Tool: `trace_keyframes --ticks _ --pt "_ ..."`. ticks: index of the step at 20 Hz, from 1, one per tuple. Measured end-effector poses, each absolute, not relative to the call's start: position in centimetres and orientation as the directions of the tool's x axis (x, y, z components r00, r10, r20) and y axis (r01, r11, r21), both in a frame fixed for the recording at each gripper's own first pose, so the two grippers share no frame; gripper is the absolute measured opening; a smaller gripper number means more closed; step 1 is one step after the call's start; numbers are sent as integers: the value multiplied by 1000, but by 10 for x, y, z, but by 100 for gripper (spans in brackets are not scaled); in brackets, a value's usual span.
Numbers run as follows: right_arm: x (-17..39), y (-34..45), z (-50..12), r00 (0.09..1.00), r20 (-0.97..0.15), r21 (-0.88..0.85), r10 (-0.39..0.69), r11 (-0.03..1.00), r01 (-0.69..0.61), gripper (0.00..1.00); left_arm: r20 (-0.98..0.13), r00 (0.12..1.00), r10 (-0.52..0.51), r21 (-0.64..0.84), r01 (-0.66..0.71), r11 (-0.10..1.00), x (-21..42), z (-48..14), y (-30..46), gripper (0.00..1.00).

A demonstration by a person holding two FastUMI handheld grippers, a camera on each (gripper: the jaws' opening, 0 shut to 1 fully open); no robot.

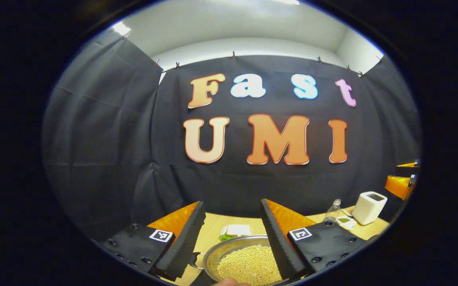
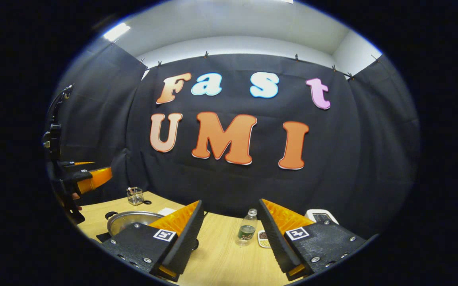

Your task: First push the handle of the pot to place it horizontally, then grasp the pot with both hands and set it on the induction cooktop.

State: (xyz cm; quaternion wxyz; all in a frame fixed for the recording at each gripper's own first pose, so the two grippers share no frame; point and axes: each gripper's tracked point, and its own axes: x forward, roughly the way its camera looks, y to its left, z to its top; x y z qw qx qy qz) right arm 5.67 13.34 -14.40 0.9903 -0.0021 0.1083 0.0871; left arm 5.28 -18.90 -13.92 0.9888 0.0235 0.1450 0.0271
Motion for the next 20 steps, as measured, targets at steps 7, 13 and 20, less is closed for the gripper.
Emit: trace_keyframes --ticks 7,13,20 --pt "46 79 -84 990 -72 -2 123 992 -123 94 -152 988 10 28 -6 1000 45 -63 -231 96" --pt "40 81 -40 985 -18 2 171 985 -171 97 -49 999 24 27 -23 999 33 -5 -235 96" --pt "31 83 -3 982 46 -20 181 983 -180 95 -26 999 25 -24 -25 999 31 35 -229 98"
